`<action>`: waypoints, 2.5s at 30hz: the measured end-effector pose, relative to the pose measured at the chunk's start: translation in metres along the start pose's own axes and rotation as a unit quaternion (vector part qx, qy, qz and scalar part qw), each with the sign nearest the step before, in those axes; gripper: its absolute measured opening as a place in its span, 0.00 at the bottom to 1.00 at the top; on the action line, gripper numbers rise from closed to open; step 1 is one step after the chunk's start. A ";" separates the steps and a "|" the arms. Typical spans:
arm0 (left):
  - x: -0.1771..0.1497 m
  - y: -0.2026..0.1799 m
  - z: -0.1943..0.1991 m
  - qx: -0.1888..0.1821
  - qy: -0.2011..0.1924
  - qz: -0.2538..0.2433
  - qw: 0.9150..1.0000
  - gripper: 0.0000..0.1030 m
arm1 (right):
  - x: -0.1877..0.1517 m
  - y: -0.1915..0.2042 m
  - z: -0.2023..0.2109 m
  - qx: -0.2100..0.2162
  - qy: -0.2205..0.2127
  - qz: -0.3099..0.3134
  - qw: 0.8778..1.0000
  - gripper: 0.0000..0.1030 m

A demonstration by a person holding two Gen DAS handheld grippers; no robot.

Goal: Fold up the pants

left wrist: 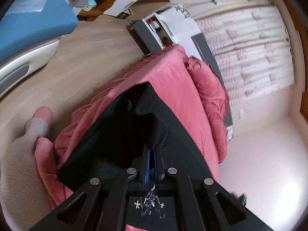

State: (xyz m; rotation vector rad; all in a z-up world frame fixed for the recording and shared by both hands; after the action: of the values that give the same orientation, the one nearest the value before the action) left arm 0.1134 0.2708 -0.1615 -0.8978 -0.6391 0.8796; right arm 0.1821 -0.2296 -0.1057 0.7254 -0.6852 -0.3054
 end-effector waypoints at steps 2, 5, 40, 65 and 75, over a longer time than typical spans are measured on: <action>0.003 0.007 0.005 -0.005 -0.008 0.007 1.000 0.03 | -0.020 0.004 0.017 0.026 -0.018 0.008 0.999 0.09; 0.005 0.015 0.010 -0.006 -0.014 0.012 1.000 0.03 | -0.053 0.004 0.033 0.032 -0.025 0.027 0.999 0.09; 0.010 -0.041 -0.022 0.097 0.073 -0.127 0.985 0.08 | -0.167 -0.064 0.014 0.069 0.020 -0.022 0.997 0.19; -0.025 0.045 0.005 0.168 0.047 -0.074 0.982 0.15 | -0.140 -0.097 0.045 0.077 -0.010 -0.142 0.987 0.37; 0.025 -0.036 0.039 0.073 -0.012 -0.113 0.991 0.07 | -0.078 -0.031 0.093 0.102 -0.073 -0.045 0.991 0.07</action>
State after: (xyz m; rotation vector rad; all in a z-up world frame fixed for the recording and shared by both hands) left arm 0.1093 0.2955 -0.1082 -0.6699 -0.6748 0.7244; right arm 0.0615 -0.2613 -0.1127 0.9374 -0.8313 -0.3762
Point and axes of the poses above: each gripper's, at about its wrist camera, not at the fingertips, and z roughly against the way its jaws point, y to its left, x to its top, the point moved 9 cm from there along -z, roughly the way its jaws point, and after that the axes turned 10 degrees about z, right-handed, at the moved point
